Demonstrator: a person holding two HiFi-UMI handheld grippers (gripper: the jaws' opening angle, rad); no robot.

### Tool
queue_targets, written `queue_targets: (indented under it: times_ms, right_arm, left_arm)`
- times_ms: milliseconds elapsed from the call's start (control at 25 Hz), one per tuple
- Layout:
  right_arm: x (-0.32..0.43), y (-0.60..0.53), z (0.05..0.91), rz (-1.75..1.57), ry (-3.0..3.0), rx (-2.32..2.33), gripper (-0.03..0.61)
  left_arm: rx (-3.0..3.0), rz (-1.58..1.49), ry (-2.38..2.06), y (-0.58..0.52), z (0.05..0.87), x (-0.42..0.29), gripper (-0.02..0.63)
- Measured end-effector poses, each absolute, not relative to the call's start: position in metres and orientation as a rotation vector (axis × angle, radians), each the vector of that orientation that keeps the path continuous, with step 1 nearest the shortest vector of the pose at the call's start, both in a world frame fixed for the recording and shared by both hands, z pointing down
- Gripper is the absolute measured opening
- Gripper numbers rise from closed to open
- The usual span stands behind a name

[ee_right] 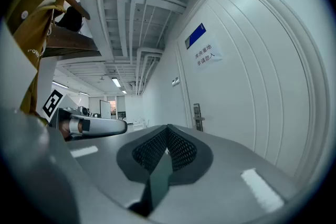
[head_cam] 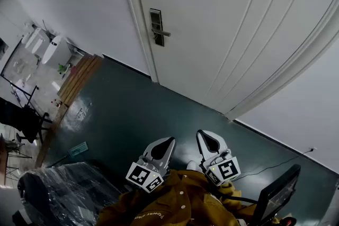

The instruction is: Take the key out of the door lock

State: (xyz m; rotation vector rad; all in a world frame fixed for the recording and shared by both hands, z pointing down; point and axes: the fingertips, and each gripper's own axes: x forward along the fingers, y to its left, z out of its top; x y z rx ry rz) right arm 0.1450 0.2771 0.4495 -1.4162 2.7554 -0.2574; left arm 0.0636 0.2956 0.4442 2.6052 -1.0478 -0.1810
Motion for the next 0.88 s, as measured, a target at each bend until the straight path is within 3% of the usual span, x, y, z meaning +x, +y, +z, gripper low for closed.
queue_targets:
  times_ms: [520,600,880]
  right_arm:
    - [0.140,0.279,0.447,-0.299,2.755,-1.354,0.006]
    - [0.136,0.279,0.447,-0.326,2.766,-1.324,0.101]
    - [0.114,0.270,0.448,-0.347,2.778,-1.331,0.041]
  left_arm:
    - [2.593,-0.163,-1.048,0.302,0.448,0.064,-0.005]
    - [2.591,-0.157,-1.051,0.302,0.448,0.062,-0.005]
    - [2.539,-0.171,-1.158,0.297,0.444,0.013,-0.005]
